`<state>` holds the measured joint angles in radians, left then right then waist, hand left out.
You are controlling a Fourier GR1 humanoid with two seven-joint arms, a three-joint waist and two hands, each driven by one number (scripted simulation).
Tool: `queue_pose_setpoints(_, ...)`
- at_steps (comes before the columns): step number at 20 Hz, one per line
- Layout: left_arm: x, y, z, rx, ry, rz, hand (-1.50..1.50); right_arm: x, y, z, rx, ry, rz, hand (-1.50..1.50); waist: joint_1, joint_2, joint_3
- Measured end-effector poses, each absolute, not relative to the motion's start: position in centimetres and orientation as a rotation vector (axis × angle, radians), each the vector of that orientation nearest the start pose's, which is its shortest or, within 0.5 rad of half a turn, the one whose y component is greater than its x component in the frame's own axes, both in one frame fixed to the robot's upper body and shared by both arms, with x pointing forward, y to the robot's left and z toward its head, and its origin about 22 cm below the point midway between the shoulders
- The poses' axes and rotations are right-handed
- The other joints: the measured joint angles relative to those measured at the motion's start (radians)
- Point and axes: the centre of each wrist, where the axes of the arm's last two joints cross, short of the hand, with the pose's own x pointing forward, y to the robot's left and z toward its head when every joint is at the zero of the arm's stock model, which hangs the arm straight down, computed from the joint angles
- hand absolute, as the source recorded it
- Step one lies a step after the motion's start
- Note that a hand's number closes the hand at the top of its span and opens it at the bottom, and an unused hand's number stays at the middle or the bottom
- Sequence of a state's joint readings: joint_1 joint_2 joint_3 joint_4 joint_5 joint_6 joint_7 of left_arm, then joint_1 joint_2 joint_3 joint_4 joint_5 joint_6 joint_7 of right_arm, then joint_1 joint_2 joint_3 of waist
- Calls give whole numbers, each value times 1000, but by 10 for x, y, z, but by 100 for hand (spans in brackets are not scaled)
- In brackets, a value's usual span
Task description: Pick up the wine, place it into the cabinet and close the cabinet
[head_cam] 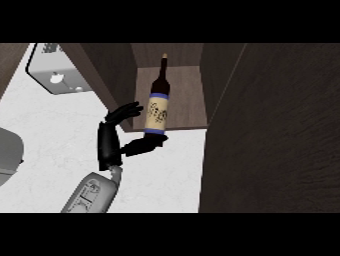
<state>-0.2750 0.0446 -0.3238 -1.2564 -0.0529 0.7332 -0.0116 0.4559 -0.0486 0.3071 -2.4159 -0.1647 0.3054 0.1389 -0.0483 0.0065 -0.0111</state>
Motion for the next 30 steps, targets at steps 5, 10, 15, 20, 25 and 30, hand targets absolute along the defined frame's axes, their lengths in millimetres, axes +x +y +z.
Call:
queue_pose_setpoints(5,282,122,10,247,-1681,121,-150,111,-209,126,439,-1839,234,-150,21,-3,2)
queue_pose_setpoints(10,267,122,28,92,-1796,74,-150,108,-211,131,384,-1832,232,-150,39,-8,6)
queue_pose_setpoints(15,249,144,41,20,-1856,30,-150,106,-217,136,336,-1816,254,-150,46,-9,9)
queue_pose_setpoints(20,229,173,57,-40,-1887,16,-150,104,-216,136,341,-1795,278,150,47,-10,11)
queue_pose_setpoints(25,210,202,58,-152,-1891,-40,150,103,-216,136,366,-1742,424,150,50,-10,10)
queue_pose_setpoints(30,201,225,58,-227,-1879,-69,150,105,-220,139,369,-1697,583,150,49,-8,10)
